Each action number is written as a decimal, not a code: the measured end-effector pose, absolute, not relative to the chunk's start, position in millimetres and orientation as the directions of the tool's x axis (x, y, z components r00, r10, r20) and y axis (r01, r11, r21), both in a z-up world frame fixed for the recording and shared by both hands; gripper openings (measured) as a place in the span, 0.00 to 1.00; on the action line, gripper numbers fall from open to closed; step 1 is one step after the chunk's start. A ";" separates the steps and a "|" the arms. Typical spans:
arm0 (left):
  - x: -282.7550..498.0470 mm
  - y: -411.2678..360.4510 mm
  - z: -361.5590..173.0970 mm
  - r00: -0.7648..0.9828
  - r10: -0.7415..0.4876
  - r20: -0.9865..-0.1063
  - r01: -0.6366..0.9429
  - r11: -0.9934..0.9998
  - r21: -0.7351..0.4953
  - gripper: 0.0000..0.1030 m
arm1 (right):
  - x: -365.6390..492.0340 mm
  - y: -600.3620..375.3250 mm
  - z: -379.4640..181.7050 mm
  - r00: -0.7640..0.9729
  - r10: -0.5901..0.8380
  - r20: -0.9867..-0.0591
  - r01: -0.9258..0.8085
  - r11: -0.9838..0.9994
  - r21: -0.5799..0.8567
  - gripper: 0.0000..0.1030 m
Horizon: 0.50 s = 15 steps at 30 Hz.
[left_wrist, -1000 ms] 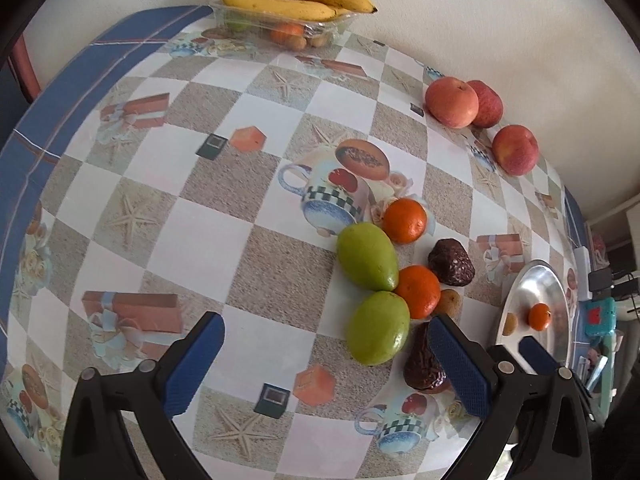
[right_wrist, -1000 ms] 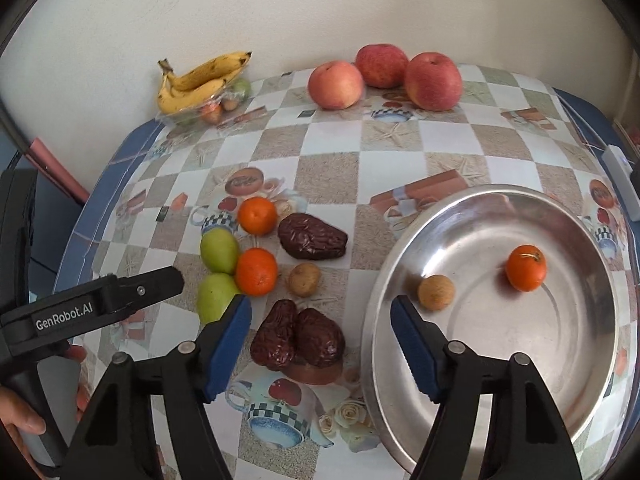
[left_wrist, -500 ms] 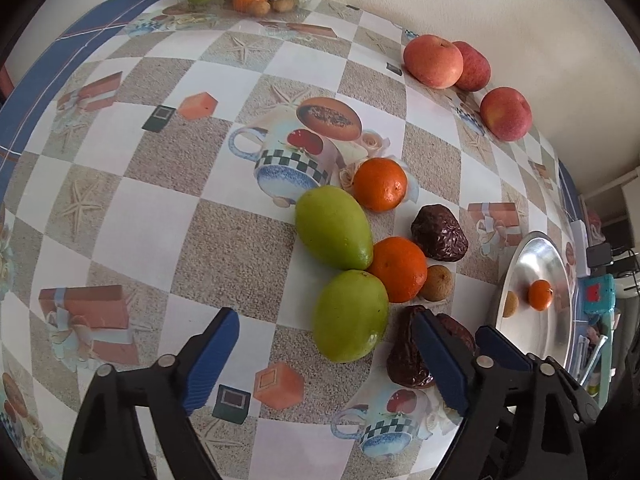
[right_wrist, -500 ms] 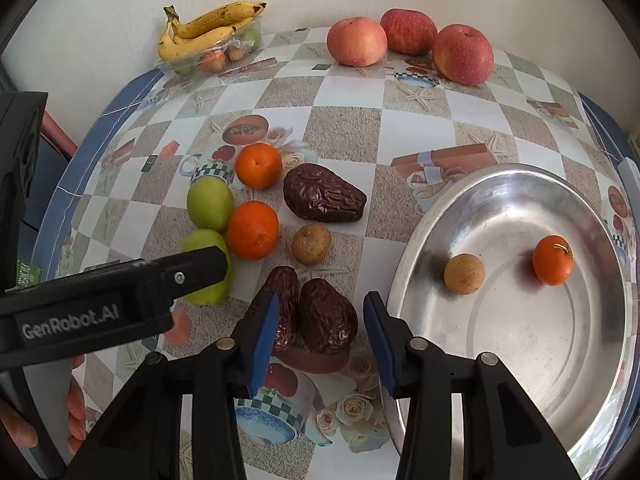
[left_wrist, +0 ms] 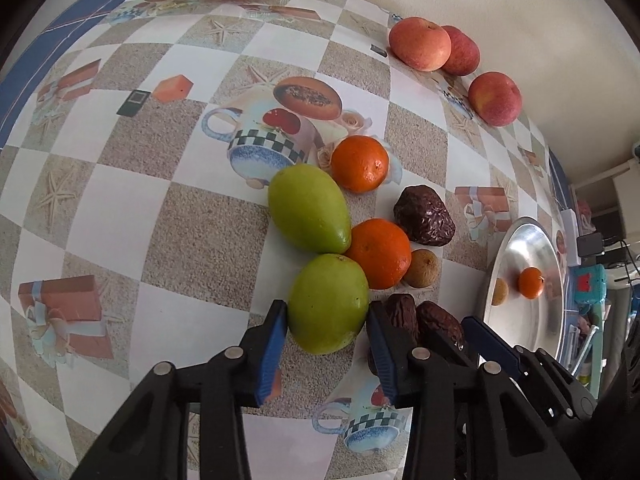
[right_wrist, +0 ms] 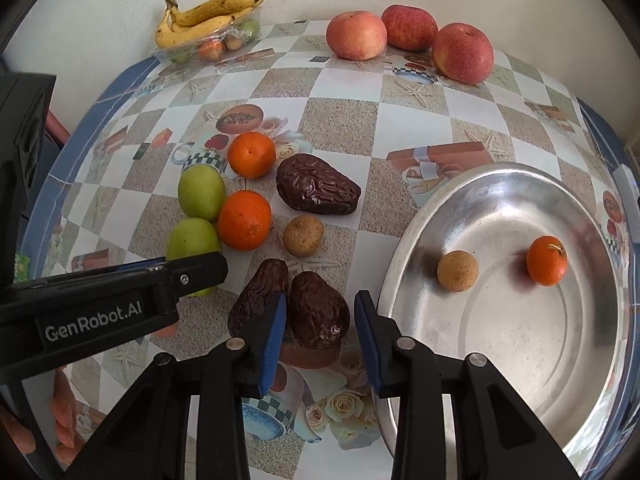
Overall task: Organize fruits
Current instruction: 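Grasp a dark red date with the right tool while the left tool grasps a green pear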
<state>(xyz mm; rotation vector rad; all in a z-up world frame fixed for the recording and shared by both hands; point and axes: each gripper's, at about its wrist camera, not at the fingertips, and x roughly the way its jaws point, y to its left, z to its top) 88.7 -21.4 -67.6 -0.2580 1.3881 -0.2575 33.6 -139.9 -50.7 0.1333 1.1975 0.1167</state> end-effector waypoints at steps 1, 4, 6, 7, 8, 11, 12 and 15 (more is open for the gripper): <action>88.0 -21.0 -67.1 0.163 -0.327 -0.931 0.028 0.945 -0.327 0.42 | 33.8 -139.2 -50.7 0.361 0.157 -0.919 -0.023 0.987 0.159 0.34; 87.6 -20.6 -66.8 0.163 -0.319 -0.934 0.026 0.947 -0.319 0.42 | 33.9 -139.0 -51.4 0.361 0.152 -0.920 -0.026 0.988 0.153 0.32; 87.9 -19.0 -66.7 0.164 -0.318 -0.934 0.018 0.947 -0.320 0.42 | 34.3 -138.2 -51.5 0.358 0.148 -0.922 -0.027 0.989 0.148 0.32; 87.7 -16.9 -66.0 0.165 -0.316 -0.935 0.014 0.948 -0.318 0.42 | 34.5 -138.1 -51.3 0.358 0.147 -0.922 -0.026 0.989 0.148 0.31; 87.8 -15.7 -65.6 0.166 -0.313 -0.935 0.011 0.949 -0.316 0.42 | 34.5 -138.7 -51.0 0.357 0.149 -0.922 -0.023 0.988 0.151 0.31; 87.9 -10.6 -62.5 0.173 -0.321 -0.931 0.002 0.946 -0.325 0.42 | 33.3 -142.3 -49.7 0.358 0.196 -0.913 -0.014 0.979 0.204 0.31; 87.8 -9.3 -60.8 0.178 -0.322 -0.930 0.002 0.945 -0.326 0.42 | 32.8 -143.4 -48.2 0.362 0.214 -0.907 -0.013 0.974 0.225 0.31; 87.3 -6.8 -55.4 0.195 -0.321 -0.927 0.002 0.945 -0.327 0.42 | 31.6 -144.2 -40.2 0.385 0.254 -0.887 -0.015 0.963 0.269 0.31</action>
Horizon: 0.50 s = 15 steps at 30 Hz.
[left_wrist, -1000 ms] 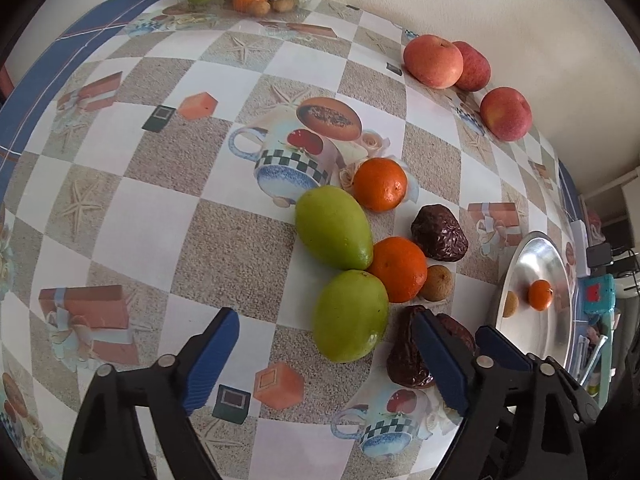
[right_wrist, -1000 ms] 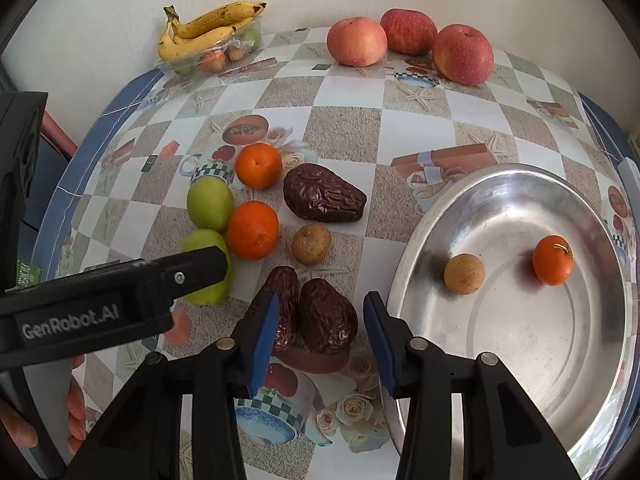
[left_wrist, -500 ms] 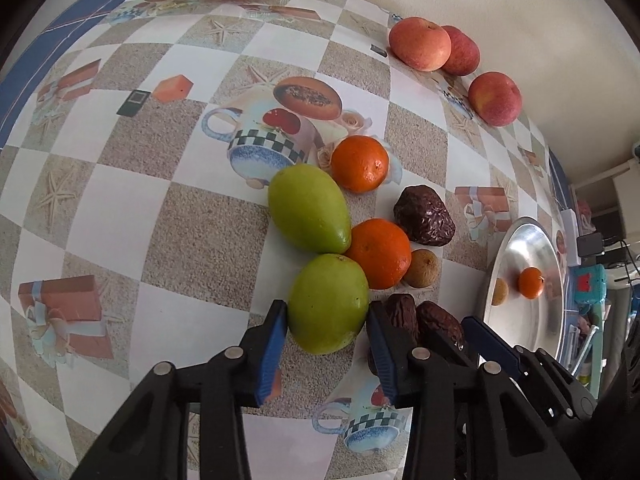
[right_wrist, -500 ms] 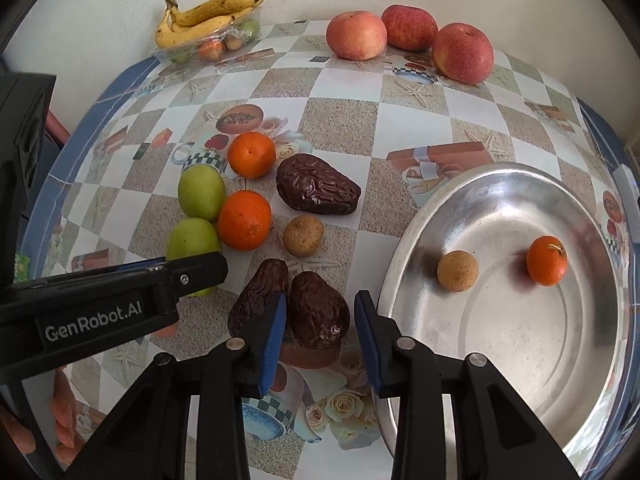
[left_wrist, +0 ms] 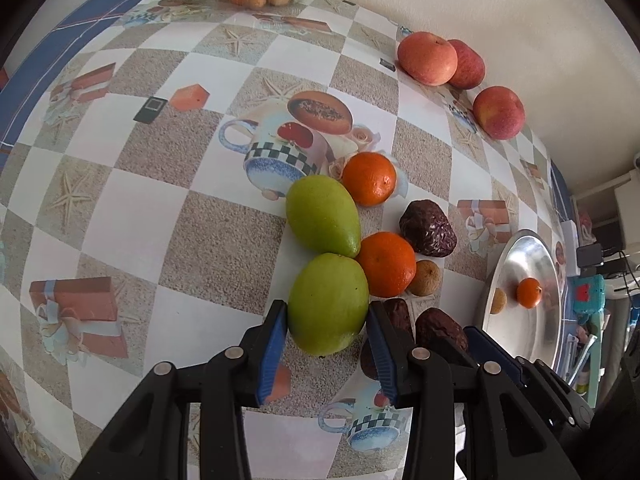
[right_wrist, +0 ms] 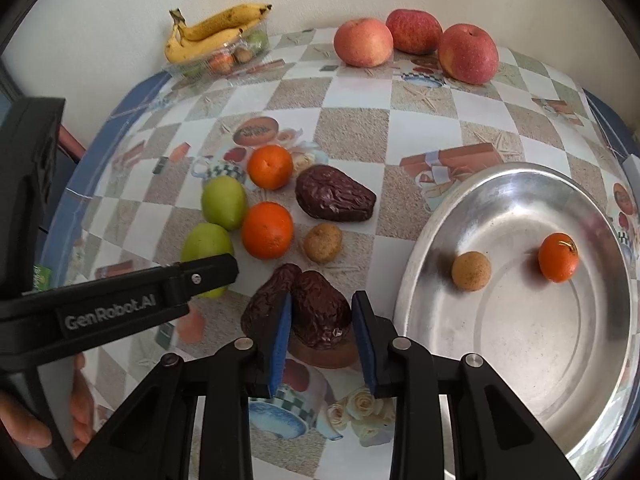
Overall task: Organize fruits
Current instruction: 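Grasp a dark red date with the right tool while the left tool grasps a green pear, then carry the date into the bowl and open the right tool while the left tool carries the pear over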
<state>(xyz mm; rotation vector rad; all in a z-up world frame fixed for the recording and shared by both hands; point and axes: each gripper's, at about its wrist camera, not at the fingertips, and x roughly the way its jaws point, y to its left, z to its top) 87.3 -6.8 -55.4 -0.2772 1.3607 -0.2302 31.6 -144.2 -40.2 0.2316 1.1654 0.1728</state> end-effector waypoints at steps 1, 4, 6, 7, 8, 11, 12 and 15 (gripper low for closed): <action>87.3 -6.5 -53.8 0.200 -0.322 -0.926 0.000 0.945 -0.328 0.42 | 30.7 -144.4 -36.1 0.397 0.263 -0.879 -0.017 0.960 0.279 0.31; 86.7 -1.7 -45.0 0.225 -0.336 -0.914 -0.008 0.938 -0.347 0.42 | 27.8 -144.5 -24.0 0.427 0.271 -0.862 -0.023 0.957 0.290 0.31; 86.0 1.4 -37.7 0.248 -0.344 -0.906 -0.006 0.934 -0.356 0.42 | 26.1 -145.6 -16.8 0.446 0.279 -0.850 -0.024 0.953 0.301 0.31; 85.8 1.9 -34.8 0.256 -0.346 -0.903 -0.005 0.933 -0.359 0.42 | 25.1 -146.4 -13.0 0.457 0.282 -0.844 -0.026 0.952 0.305 0.31; 85.1 3.1 -31.0 0.267 -0.348 -0.899 -0.003 0.932 -0.362 0.42 | 24.5 -147.1 -10.1 0.465 0.284 -0.838 -0.026 0.951 0.307 0.31; 83.6 5.4 -22.6 0.289 -0.358 -0.888 0.002 0.927 -0.374 0.42 | 24.4 -149.9 -6.7 0.474 0.287 -0.833 -0.020 0.949 0.316 0.31; 82.9 5.6 -20.0 0.295 -0.363 -0.884 0.006 0.926 -0.378 0.42 | 23.8 -151.5 -6.4 0.474 0.286 -0.833 -0.015 0.948 0.317 0.31; 81.7 1.3 -15.6 0.304 -0.366 -0.880 0.024 0.926 -0.377 0.42 | 24.1 -155.0 -7.3 0.472 0.285 -0.834 0.000 0.946 0.323 0.31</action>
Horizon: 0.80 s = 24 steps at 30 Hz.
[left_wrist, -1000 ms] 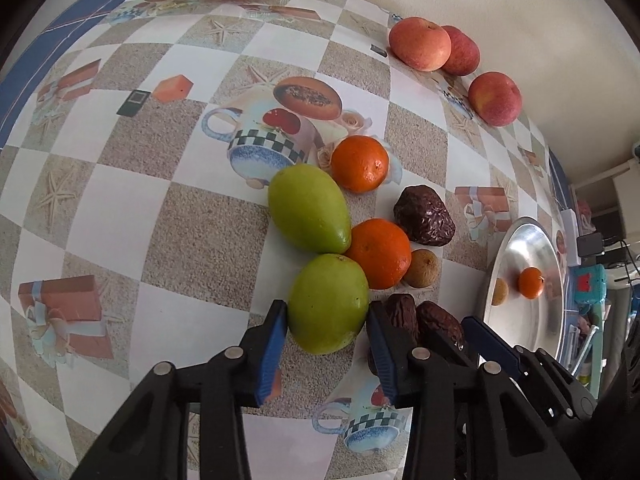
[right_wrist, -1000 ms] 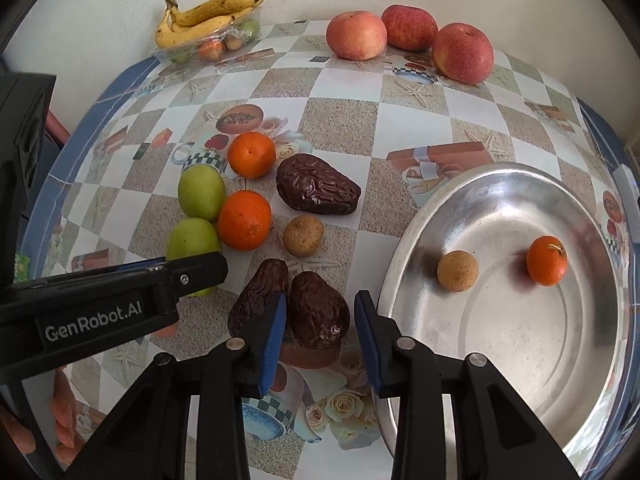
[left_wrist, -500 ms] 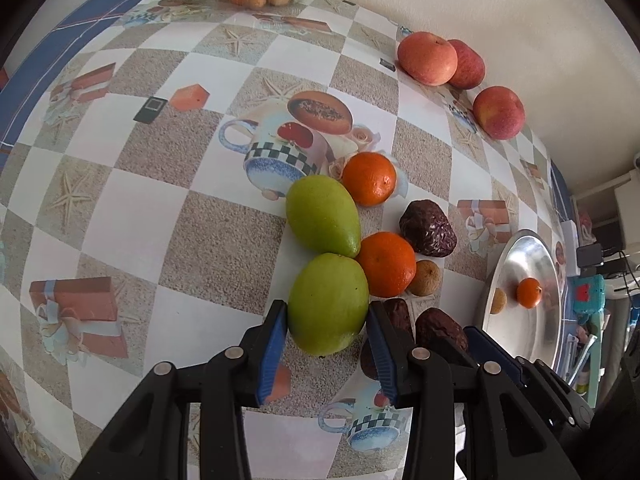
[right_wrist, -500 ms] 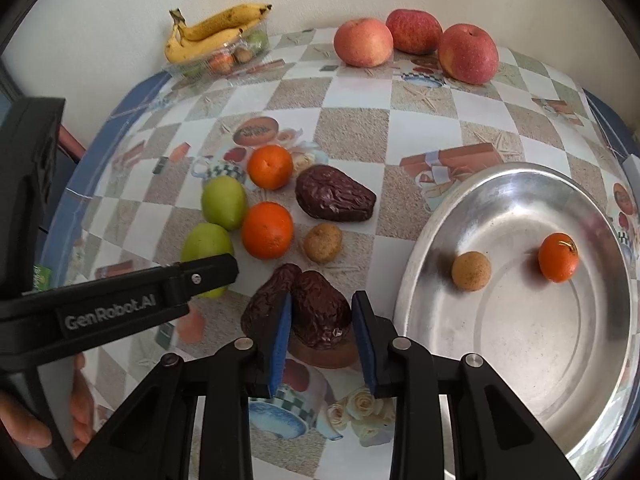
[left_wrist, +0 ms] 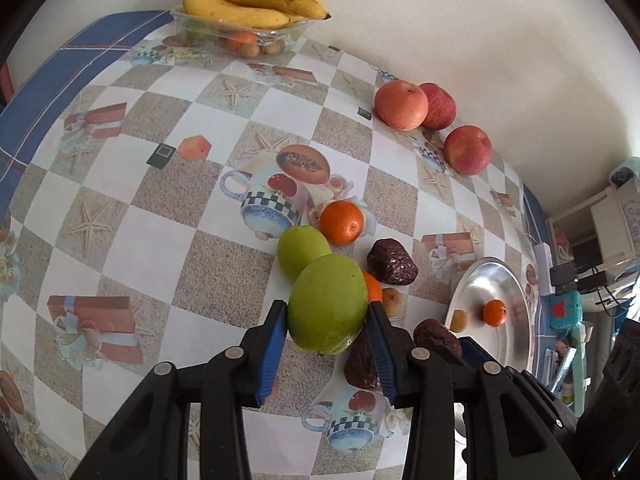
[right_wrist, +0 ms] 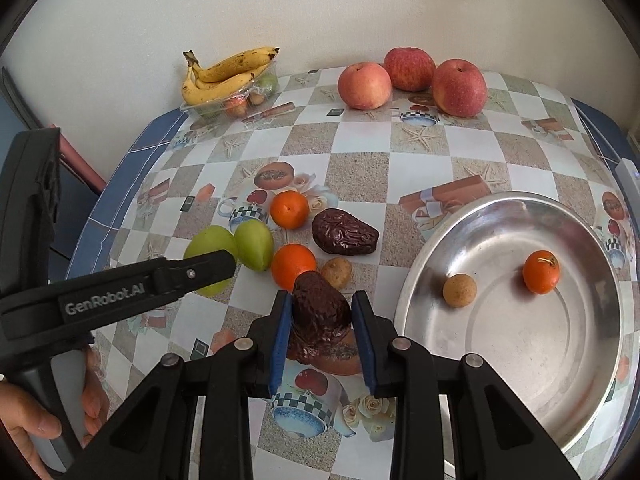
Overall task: Organize fruits
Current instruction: 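Carry the date into the bowl and open the right tool while the left tool carries the pear over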
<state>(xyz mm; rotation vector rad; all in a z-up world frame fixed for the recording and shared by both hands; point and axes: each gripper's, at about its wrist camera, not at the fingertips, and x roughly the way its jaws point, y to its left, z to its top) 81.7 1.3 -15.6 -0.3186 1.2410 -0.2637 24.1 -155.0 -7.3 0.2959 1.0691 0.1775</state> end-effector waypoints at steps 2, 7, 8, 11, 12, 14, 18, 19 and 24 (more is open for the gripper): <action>79.7 -2.3 -14.7 0.303 -0.367 -0.880 0.036 0.927 -0.374 0.42 | 23.2 -156.9 -8.3 0.471 0.281 -0.836 0.008 0.946 0.323 0.31; 76.4 -15.2 -18.9 0.274 -0.382 -0.882 0.061 0.923 -0.380 0.42 | 22.1 -166.5 -10.2 0.473 0.267 -0.840 0.040 0.946 0.323 0.31; 75.3 -18.7 -20.1 0.266 -0.387 -0.883 0.069 0.921 -0.383 0.42 | 21.7 -169.8 -10.6 0.474 0.261 -0.841 0.050 0.946 0.322 0.31; 71.9 -29.0 -21.1 0.252 -0.399 -0.882 0.095 0.917 -0.388 0.42 | 19.0 -184.2 -11.5 0.481 0.245 -0.842 0.097 0.940 0.328 0.31; 70.6 -33.0 -20.8 0.250 -0.399 -0.882 0.107 0.917 -0.385 0.42 | 18.1 -188.4 -11.7 0.482 0.238 -0.843 0.110 0.938 0.328 0.31; 68.3 -39.7 -20.2 0.249 -0.399 -0.883 0.128 0.917 -0.378 0.42 | 16.5 -199.6 -13.1 0.483 0.209 -0.850 0.147 0.938 0.314 0.31; 63.8 -53.8 -19.6 0.234 -0.423 -0.875 0.169 0.904 -0.392 0.42 | 12.8 -221.0 -15.9 0.478 0.148 -0.866 0.217 0.935 0.280 0.31; 63.2 -56.9 -19.7 0.231 -0.428 -0.874 0.177 0.902 -0.394 0.42 | 10.9 -228.1 -16.3 0.479 0.133 -0.868 0.239 0.931 0.275 0.31; 54.2 -79.2 -19.4 0.219 -0.440 -0.871 0.245 0.889 -0.388 0.42 | 2.7 -261.5 -18.0 0.475 0.056 -0.878 0.331 0.913 0.237 0.31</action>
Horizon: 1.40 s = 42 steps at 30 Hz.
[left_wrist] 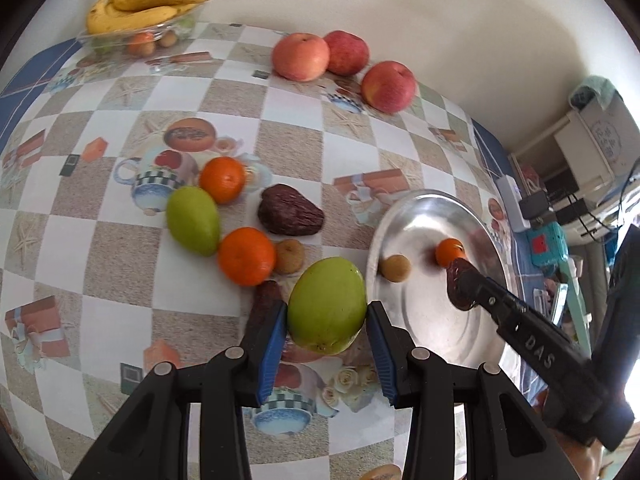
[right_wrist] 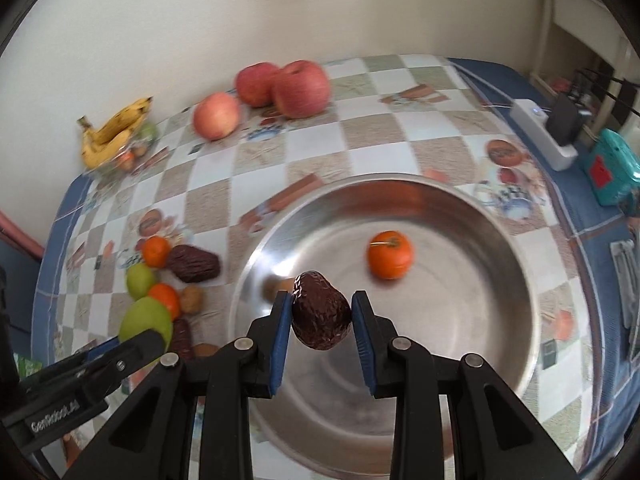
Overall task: Organize fruits
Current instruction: 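Carry the date into the bowl and open the right tool while the left tool carries the pear over, then lower the green pear into the bowl and open the left tool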
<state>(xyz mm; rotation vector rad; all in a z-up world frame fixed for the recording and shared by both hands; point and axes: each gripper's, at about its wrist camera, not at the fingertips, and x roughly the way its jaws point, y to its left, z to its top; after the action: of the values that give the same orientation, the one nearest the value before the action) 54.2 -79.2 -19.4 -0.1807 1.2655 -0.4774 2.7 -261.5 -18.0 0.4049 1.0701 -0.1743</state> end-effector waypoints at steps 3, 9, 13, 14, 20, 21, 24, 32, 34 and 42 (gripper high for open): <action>47.2 -93.9 -18.5 0.208 -0.459 -0.864 0.288 0.873 -0.395 0.41 | -4.6 -279.3 -19.4 0.466 0.009 -0.885 0.389 0.896 0.214 0.31; 25.7 -132.9 -5.7 0.231 -0.488 -0.842 0.436 0.826 -0.358 0.41 | -16.1 -302.8 -15.8 0.472 -0.035 -0.881 0.461 0.861 0.213 0.31; 19.5 -146.0 -13.7 0.200 -0.476 -0.856 0.461 0.817 -0.346 0.41 | -16.6 -303.5 -15.0 0.474 -0.034 -0.880 0.461 0.861 0.215 0.31; 19.4 -146.5 -15.8 0.197 -0.469 -0.861 0.460 0.820 -0.342 0.41 | -16.5 -302.4 -15.2 0.473 -0.032 -0.881 0.459 0.862 0.215 0.31; 23.6 -138.1 -19.1 0.201 -0.453 -0.869 0.425 0.839 -0.339 0.41 | -15.3 -299.8 -16.2 0.468 -0.025 -0.883 0.449 0.868 0.213 0.31; 24.5 -136.7 -19.6 0.201 -0.450 -0.870 0.420 0.842 -0.338 0.41 | -14.9 -299.5 -17.0 0.466 -0.023 -0.885 0.448 0.869 0.213 0.31; 26.9 -133.5 -21.1 0.203 -0.440 -0.875 0.407 0.850 -0.334 0.41 | -14.1 -299.0 -20.1 0.456 -0.018 -0.890 0.448 0.869 0.212 0.31; 27.4 -131.5 -19.4 0.222 -0.425 -0.877 0.406 0.859 -0.313 0.41 | -12.5 -295.6 -27.1 0.428 -0.008 -0.904 0.447 0.871 0.204 0.32; 27.3 -131.6 -19.2 0.223 -0.424 -0.878 0.407 0.859 -0.311 0.41 | -12.0 -294.7 -27.3 0.425 -0.009 -0.905 0.444 0.874 0.200 0.32; 27.2 -131.5 -19.0 0.226 -0.423 -0.878 0.407 0.859 -0.309 0.41 | -11.9 -296.9 -29.3 0.412 -0.018 -0.911 0.458 0.868 0.190 0.43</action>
<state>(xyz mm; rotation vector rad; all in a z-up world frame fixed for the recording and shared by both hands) 27.2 -131.5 -19.0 -0.0147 1.2148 -0.5723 -11.9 -296.9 -29.3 0.4496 1.1141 -0.3122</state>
